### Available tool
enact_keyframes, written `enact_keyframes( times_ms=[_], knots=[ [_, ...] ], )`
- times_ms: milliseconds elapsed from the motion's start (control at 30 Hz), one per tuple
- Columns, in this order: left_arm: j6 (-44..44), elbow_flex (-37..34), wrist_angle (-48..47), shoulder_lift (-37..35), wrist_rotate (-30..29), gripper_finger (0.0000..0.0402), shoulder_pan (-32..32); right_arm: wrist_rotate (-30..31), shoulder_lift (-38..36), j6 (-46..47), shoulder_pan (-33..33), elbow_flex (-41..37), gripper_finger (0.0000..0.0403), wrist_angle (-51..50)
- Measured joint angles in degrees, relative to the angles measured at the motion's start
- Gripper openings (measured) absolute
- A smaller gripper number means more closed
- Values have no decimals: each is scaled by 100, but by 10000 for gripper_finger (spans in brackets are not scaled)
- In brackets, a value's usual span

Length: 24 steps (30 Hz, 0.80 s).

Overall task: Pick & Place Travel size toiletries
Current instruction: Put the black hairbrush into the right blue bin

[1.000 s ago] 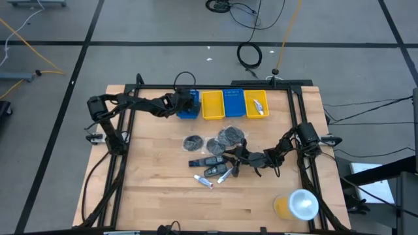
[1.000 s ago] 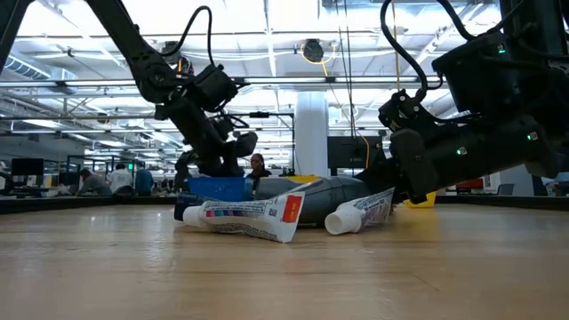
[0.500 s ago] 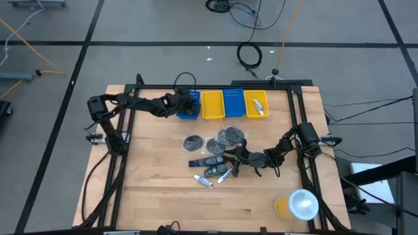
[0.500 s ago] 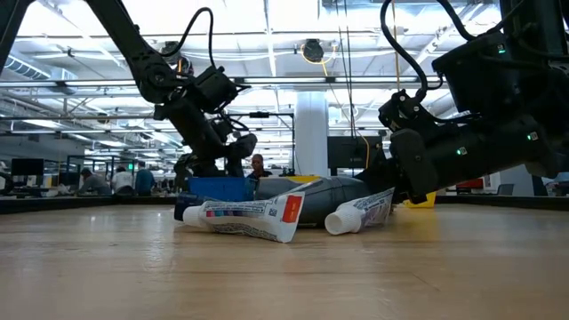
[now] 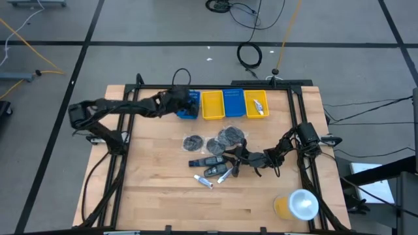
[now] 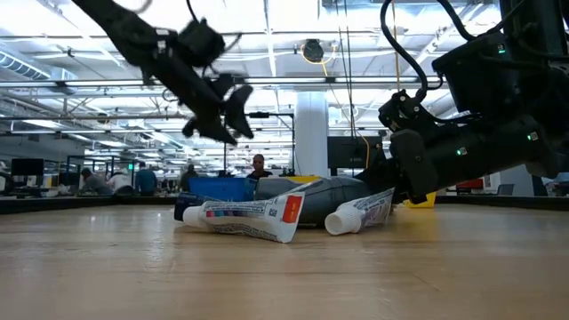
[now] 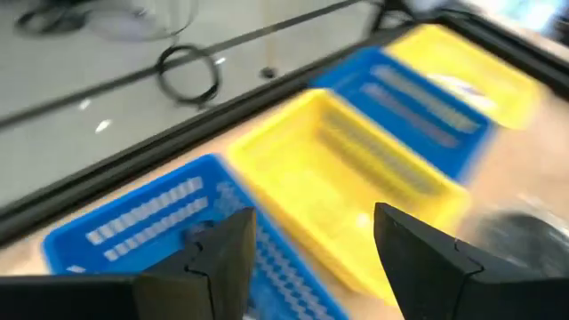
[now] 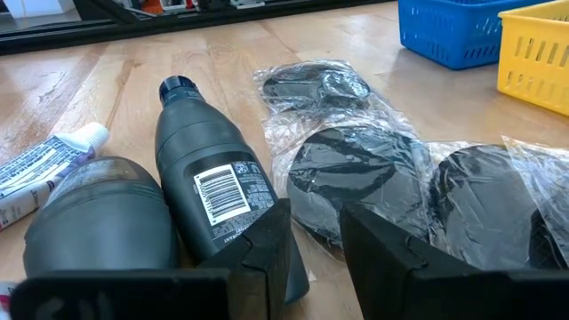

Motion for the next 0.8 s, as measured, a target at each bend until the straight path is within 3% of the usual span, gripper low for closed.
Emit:
enact_keyframes(
  times_ms=[200, 400, 567, 800],
  knots=[
    [187, -489, 326, -310, -692, 203, -1283, -15, 4, -288, 2, 0, 94, 206],
    [115, -1538, 2306, -43, -1394, 190, -2376, -37, -497, -282, -10, -15, 108, -263],
    [70, -2119, 3842, 385, -1615, 187, -2843, -45, -1206, -232, -96, -11, 135, -1128],
    [-33, -2142, 4471, 1297, -2415, 186, -3232, -566, -2249, -314, -373, 34, 205, -2599]
  ],
)
